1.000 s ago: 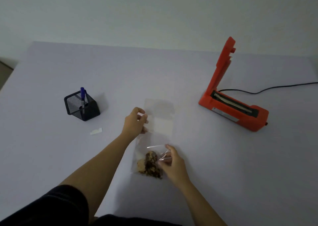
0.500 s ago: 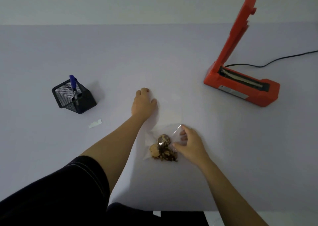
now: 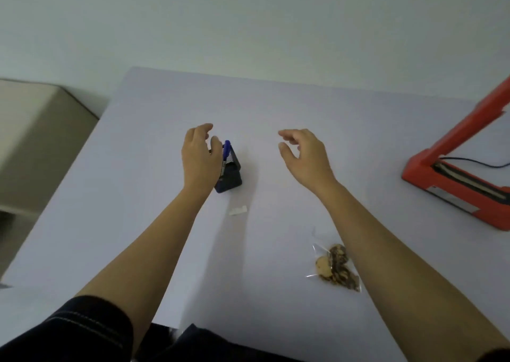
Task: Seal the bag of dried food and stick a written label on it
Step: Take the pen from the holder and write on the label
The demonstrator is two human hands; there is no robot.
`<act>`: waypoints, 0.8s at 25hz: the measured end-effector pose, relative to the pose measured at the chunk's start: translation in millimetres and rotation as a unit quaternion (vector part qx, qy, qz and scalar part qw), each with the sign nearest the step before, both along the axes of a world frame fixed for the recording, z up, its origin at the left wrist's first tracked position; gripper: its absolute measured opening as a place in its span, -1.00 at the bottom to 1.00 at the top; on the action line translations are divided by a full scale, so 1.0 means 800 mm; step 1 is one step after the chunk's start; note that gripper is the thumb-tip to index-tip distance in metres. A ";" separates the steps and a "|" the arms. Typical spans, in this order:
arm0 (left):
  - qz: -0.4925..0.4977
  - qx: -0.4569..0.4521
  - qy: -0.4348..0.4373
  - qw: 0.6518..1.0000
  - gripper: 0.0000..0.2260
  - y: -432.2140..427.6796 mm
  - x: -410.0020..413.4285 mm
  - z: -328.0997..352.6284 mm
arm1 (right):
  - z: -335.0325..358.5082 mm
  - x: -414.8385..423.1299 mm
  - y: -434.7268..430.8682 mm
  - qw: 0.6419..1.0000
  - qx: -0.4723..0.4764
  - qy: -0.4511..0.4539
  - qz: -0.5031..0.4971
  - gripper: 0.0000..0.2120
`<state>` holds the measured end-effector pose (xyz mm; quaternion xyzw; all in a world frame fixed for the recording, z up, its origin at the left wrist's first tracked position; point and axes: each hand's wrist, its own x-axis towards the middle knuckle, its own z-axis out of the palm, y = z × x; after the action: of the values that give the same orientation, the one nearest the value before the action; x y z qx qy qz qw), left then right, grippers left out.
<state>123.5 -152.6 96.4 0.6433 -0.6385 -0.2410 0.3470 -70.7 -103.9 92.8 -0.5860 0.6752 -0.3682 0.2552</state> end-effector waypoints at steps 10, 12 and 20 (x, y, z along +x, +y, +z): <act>0.053 0.238 0.124 0.962 -0.60 -0.008 0.032 -0.081 | -0.064 0.117 -0.103 0.992 0.098 0.029 0.070 -0.68; 0.059 0.233 0.133 0.962 -0.61 -0.017 0.031 -0.084 | -0.067 0.119 -0.110 0.995 0.084 0.022 0.053 -0.72; 0.028 0.212 0.130 0.968 -0.56 -0.046 0.040 -0.067 | -0.015 0.101 -0.118 0.997 -0.010 -0.064 -0.033 -0.80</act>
<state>155.6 -189.1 42.4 0.6829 -0.5041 -0.4423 0.2896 10.2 -198.2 80.6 -0.5414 0.6726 -0.4197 0.2801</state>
